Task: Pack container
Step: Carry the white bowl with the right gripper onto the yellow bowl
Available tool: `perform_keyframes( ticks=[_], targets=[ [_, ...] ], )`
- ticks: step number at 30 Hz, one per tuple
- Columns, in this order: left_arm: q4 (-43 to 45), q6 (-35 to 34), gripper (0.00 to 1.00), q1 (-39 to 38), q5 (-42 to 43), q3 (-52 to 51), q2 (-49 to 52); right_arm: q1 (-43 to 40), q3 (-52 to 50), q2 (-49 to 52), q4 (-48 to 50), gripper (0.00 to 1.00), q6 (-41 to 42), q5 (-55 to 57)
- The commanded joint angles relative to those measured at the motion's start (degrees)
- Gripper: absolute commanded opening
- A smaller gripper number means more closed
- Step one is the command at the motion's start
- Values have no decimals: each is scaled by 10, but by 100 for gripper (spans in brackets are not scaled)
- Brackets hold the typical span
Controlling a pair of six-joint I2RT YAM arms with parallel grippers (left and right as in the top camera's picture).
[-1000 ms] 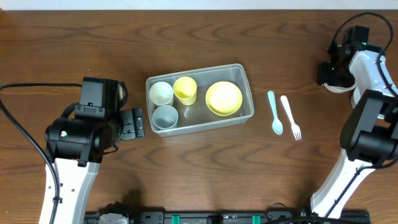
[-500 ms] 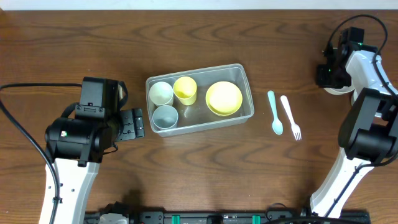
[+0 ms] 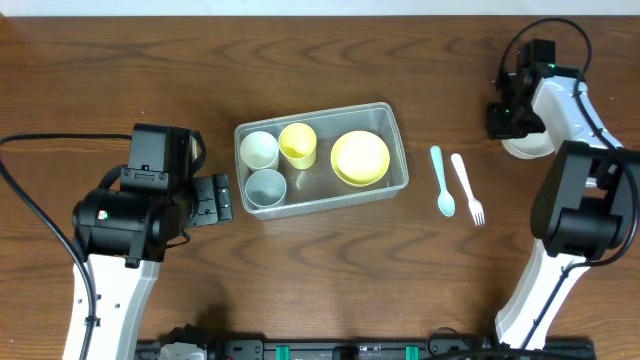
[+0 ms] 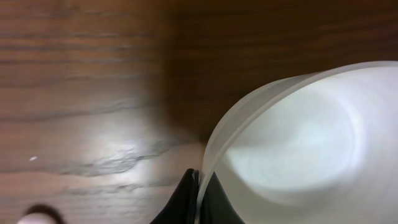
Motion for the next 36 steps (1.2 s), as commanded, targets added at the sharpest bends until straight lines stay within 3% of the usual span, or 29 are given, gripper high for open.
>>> perform_keyframes(
  ticks=[1,7,15,23,36],
  targets=[
    [0,-7,91,3,-3,-3,2,25,0,-49,-4,1,-5,-26],
    [0,-7,91,3,-3,-3,2,81,1,-184,-7,1,-16,-65],
    [0,-7,91,3,-3,-3,2,240,1,-324,-29,1,-39,-105],
    [0,-7,91,3,-3,-3,2,377,-1,-302,-62,1,-30,-103],
    [-2,-7,91,3,-3,-3,2,405,-1,-165,-64,1,-12,-105]
  ],
)
